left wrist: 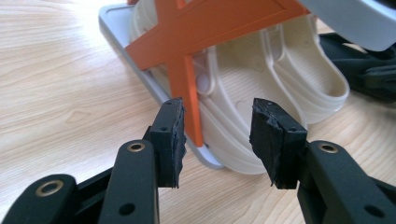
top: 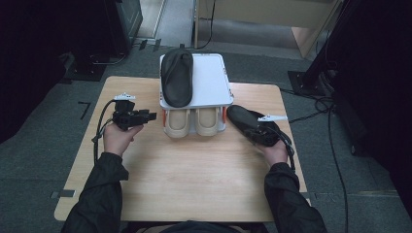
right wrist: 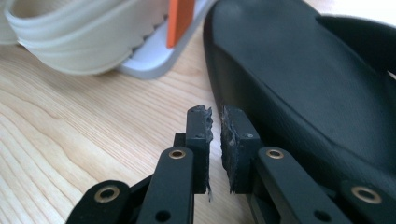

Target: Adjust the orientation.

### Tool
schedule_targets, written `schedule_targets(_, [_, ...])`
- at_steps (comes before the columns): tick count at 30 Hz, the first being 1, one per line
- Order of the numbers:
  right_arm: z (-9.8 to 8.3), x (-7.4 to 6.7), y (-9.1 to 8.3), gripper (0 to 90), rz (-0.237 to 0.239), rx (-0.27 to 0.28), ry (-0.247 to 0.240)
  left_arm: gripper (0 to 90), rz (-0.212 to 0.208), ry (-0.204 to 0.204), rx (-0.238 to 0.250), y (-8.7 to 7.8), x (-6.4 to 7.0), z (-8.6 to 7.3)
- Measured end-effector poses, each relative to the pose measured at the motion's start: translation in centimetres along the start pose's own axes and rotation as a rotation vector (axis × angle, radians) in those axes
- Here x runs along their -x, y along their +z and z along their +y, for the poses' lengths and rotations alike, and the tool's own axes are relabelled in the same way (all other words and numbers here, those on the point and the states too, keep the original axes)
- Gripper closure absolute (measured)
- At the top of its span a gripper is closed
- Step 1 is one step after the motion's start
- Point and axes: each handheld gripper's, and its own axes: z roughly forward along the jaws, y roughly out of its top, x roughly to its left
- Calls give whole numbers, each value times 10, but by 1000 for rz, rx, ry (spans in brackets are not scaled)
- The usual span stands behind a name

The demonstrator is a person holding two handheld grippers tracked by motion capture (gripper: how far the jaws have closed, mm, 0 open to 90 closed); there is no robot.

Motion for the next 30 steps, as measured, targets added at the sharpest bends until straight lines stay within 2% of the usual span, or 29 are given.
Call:
schedule_targets(3, [-4,5,-3,829,-4,4,35,550,-12,4,0,2,-2,0])
schedule_targets(5, [-6,9,-5,842,3,7,48,552,-19,-9,5,4,-4,0])
schedule_targets(10, [-10,12,-11,847,-12,15,26,558,-38,-38,27,6,-10,0])
schedule_targets(14, [-13,17,-16,862,-18,20,46,565,-33,-52,35,5,-14,0])
schedule_targets(17, [-15,21,-19,862,-42,27,40,569,-34,-66,39,4,-17,0])
schedule_targets(23, [-16,29,-19,867,-41,44,55,574,-20,-48,-6,9,-15,1])
schedule_targets(28, [-14,32,-13,867,-57,63,42,574,-21,-39,-23,11,-13,1])
schedule_targets(30, [-11,32,-12,863,-52,62,62,574,-21,-41,-24,11,-13,0])
